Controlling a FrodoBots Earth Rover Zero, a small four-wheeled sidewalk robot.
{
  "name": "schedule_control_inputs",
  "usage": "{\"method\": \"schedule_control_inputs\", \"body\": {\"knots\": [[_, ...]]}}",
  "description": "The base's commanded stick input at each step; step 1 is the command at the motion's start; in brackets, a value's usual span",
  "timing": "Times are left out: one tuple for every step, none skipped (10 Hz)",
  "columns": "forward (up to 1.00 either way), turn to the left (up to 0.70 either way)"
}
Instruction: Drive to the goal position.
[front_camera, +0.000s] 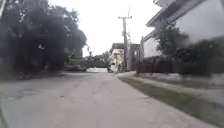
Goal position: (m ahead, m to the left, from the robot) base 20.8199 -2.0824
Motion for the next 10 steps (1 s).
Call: {"method": "schedule_control_inputs", "body": {"knots": [[0.50, 0.00], [0.50, 0.00], [0.50, 0.00], [0.50, 0.00], [0.50, 0.00], [0.50, 0.00], [0.50, 0.00], [0.50, 0.00], [0.50, 0.00], [0.50, 0.00]]}}
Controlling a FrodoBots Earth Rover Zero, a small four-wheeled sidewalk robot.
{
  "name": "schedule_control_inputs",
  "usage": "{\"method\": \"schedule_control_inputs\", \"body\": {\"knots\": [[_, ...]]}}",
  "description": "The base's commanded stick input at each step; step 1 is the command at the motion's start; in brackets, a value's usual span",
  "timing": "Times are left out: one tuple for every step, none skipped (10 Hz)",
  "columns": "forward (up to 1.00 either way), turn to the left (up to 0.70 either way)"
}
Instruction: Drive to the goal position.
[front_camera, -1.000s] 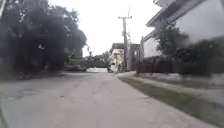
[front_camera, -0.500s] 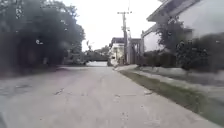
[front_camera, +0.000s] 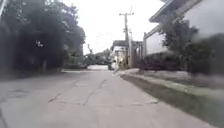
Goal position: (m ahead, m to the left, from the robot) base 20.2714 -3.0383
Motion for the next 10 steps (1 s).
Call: {"method": "schedule_control_inputs", "body": {"knots": [[0.50, 0.00], [0.50, 0.00], [0.50, 0.00], [0.50, 0.00], [0.50, 0.00], [0.50, 0.00], [0.50, 0.00], [0.50, 0.00], [0.50, 0.00], [0.50, 0.00]]}}
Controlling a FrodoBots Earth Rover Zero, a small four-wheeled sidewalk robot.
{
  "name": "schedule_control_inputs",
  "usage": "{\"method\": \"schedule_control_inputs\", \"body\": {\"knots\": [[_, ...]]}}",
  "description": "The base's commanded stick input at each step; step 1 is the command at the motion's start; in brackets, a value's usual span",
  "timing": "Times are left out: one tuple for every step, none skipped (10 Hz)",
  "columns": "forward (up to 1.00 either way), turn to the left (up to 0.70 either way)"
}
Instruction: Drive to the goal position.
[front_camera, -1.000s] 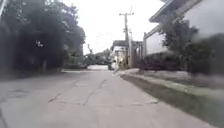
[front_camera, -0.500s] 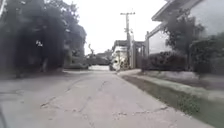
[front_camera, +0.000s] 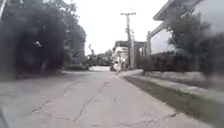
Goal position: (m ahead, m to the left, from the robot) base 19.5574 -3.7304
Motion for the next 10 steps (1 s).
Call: {"method": "schedule_control_inputs", "body": {"knots": [[0.50, 0.00], [0.50, 0.00], [0.50, 0.00], [0.50, 0.00], [0.50, 0.00], [0.50, 0.00], [0.50, 0.00], [0.50, 0.00], [0.50, 0.00], [0.50, 0.00]]}}
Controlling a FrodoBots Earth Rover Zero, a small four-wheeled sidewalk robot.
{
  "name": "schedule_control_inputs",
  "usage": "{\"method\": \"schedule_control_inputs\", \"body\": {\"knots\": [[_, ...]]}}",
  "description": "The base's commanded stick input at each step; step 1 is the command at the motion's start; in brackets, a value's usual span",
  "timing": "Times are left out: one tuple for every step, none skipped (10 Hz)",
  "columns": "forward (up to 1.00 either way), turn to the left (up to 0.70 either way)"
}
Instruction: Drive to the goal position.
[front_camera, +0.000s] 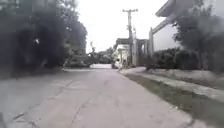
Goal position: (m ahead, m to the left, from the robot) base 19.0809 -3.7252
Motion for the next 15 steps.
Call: {"method": "schedule_control_inputs", "body": {"knots": [[0.50, 0.00], [0.50, 0.00], [0.50, 0.00], [0.50, 0.00], [0.50, 0.00], [0.50, 0.00], [0.50, 0.00], [0.50, 0.00], [0.50, 0.00], [0.50, 0.00], [0.50, 0.00], [0.50, 0.00], [0.50, 0.00], [0.50, 0.00], [0.50, 0.00]]}}
